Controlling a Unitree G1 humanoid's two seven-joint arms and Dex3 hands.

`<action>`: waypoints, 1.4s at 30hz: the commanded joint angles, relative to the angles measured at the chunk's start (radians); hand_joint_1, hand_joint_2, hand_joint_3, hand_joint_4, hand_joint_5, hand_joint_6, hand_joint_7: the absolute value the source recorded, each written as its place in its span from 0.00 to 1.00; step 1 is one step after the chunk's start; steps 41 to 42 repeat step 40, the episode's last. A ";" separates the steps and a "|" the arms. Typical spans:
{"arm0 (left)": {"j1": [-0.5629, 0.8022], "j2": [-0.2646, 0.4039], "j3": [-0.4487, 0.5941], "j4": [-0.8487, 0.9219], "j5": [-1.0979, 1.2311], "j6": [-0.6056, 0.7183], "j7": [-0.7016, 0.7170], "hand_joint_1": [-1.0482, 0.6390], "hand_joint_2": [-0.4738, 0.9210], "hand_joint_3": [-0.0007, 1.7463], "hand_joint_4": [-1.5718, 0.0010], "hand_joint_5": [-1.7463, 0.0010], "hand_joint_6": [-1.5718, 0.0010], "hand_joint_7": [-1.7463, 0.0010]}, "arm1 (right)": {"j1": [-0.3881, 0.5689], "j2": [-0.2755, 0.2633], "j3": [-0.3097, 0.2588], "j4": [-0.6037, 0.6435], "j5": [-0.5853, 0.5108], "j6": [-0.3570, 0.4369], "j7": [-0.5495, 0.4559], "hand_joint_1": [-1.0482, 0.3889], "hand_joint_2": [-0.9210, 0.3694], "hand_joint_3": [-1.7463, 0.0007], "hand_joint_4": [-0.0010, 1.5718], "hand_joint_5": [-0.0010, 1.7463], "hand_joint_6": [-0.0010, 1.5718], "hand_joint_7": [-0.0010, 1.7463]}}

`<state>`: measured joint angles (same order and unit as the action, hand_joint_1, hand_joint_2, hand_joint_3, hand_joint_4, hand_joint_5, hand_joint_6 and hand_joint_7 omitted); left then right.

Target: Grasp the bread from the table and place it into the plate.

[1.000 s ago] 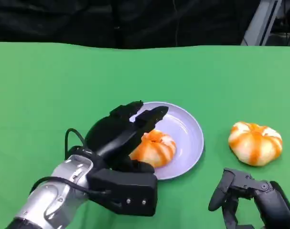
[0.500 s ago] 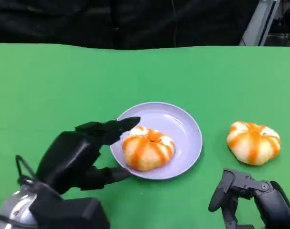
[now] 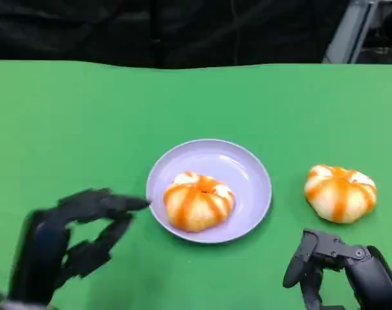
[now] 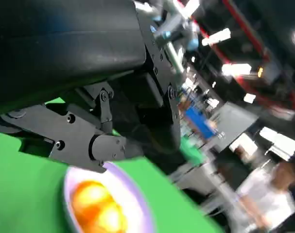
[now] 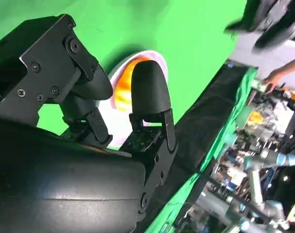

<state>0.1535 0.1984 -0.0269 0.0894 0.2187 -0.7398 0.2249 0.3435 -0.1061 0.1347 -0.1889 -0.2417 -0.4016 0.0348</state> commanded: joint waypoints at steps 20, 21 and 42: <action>0.121 -0.115 0.058 0.004 -0.283 -0.033 -0.181 0.66 0.74 0.66 0.49 0.00 0.54 0.08 | -0.024 -0.023 -0.025 0.027 0.016 -0.030 -0.004 0.80 0.47 0.14 0.53 1.00 0.51 0.82; 0.118 -0.118 0.061 0.010 -0.285 -0.032 -0.186 0.65 0.74 0.66 0.49 0.00 0.54 0.08 | -0.026 -0.024 -0.027 0.029 0.013 -0.030 -0.005 0.79 0.47 0.14 0.53 1.00 0.51 0.82; 0.081 -0.145 0.104 0.082 -0.223 -0.099 -0.207 0.66 0.71 0.67 0.46 0.00 0.52 0.07 | -0.035 -0.017 -0.028 0.046 0.005 -0.023 -0.009 0.80 0.46 0.16 0.53 0.98 0.51 0.81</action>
